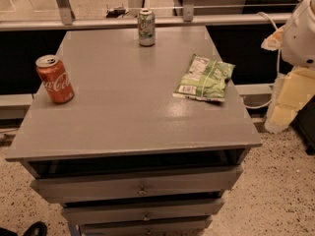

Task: Move 7up can near coke can

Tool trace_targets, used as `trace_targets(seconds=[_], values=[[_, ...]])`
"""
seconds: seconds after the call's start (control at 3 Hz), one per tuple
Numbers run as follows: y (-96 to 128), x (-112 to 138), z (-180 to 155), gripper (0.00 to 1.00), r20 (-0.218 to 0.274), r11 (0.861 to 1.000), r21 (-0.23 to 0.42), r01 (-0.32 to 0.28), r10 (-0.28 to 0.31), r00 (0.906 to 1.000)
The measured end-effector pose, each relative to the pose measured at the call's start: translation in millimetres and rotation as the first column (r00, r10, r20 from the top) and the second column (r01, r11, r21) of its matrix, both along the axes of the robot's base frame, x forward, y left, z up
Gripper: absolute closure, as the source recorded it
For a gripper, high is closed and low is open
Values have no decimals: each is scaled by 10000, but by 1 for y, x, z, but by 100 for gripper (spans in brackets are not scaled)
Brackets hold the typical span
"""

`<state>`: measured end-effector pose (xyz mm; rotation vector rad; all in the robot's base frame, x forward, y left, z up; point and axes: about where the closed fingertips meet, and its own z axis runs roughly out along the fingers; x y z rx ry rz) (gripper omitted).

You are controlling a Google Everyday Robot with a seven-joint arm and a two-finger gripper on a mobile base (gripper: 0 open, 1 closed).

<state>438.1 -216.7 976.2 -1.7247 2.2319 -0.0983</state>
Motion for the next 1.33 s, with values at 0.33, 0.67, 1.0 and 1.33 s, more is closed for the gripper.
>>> trace_targets(seconds=[0.33,0.67,1.0,1.33], values=[[0,0,0,0,2,10000,0,0,0,10000],[5,4,-4,0,84,9994,311,-117,115,9999],[19,26,-14,0,303,9946,1018,-209,179,9994],[37,63,-21,0,768,9813,1892,-356,214,9968]])
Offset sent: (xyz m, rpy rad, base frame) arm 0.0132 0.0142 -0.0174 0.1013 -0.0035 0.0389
